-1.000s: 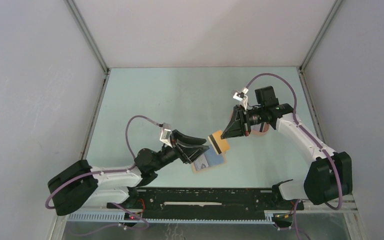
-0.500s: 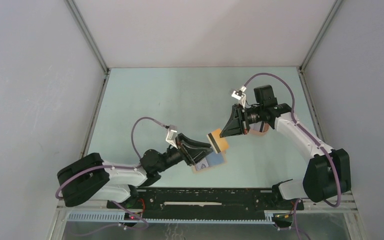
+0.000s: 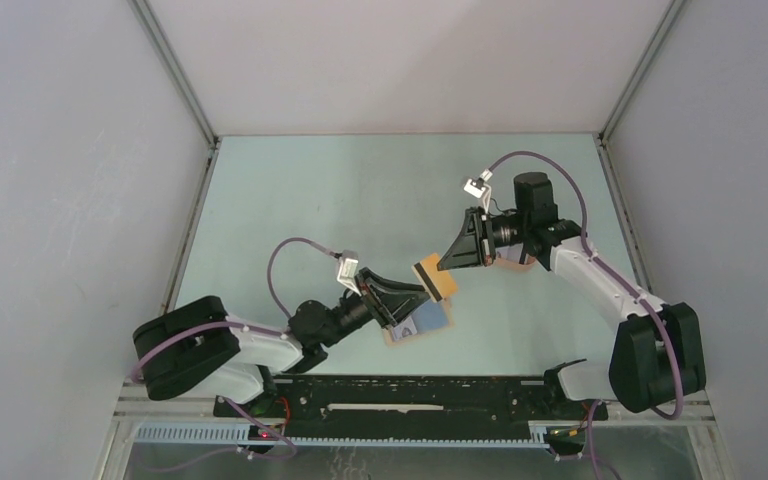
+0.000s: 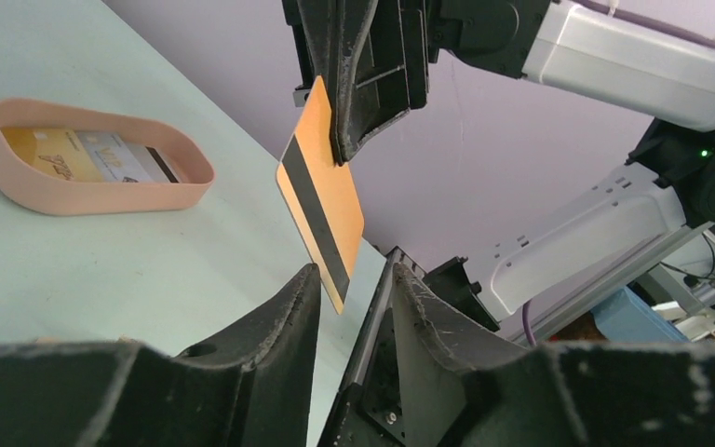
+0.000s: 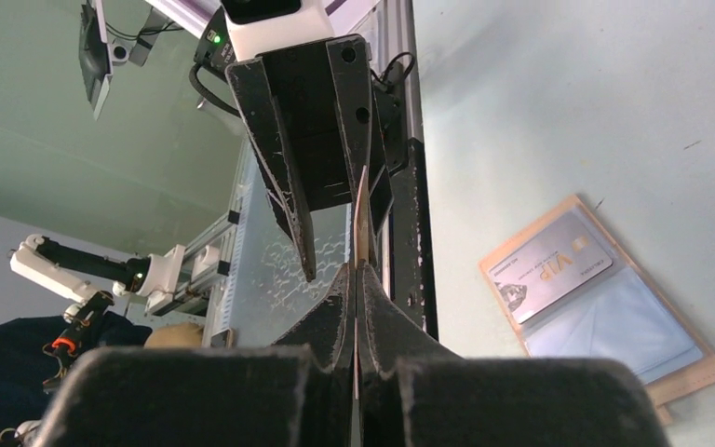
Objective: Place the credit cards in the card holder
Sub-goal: Insert the credit card into the card holder.
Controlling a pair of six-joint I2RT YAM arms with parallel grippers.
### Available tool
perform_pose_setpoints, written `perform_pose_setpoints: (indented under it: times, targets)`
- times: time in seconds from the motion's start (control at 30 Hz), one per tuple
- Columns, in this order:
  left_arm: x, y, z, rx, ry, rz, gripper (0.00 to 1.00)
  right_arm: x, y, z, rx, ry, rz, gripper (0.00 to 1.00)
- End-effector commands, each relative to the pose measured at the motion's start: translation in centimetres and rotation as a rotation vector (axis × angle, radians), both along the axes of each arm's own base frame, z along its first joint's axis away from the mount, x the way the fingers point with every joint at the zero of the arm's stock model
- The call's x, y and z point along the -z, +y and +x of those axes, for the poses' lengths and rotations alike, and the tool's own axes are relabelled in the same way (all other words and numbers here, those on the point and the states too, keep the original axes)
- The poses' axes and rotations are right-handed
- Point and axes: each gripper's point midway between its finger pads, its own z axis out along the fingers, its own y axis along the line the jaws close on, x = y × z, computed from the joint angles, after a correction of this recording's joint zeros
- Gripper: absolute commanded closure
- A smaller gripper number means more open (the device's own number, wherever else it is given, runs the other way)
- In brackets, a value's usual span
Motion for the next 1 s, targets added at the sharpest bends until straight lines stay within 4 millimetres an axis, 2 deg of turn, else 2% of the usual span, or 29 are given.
perform_pose_setpoints:
  times: [0.0,0.33,0.6,0.67,0.87,0.97]
  targets:
    - [-3.7,0.0,1.1,-0.058,-0.029,-0.118,0.6,-1.6,0.0,-0.3,0.001,-0.038,0.026,1.0]
    - [-3.3,-0.1,1.7,-0.078,-0.005,-0.117,0.56,-2.2,-0.2,-0.3,0.022,-0.035,0.033,1.0]
    - [-4.8,-1.9,1.4,-0.021,0.006,-0.158,0.6,-2.0,-0.8,1.4,0.149,0.006,0.029,1.0]
    - [-4.8,-2.1,1.3,-0.017,0.005,-0.158,0.66,-1.9,-1.0,1.8,0.17,0.019,0.03,1.0]
    - [-4.7,-1.6,1.5,-0.037,0.001,-0.153,0.93,-1.6,-1.2,2.0,0.182,0.051,0.032,1.0]
    - [-4.4,-1.3,1.8,-0.057,0.004,-0.148,1.0,-1.6,-1.0,1.8,0.17,0.046,0.033,1.0]
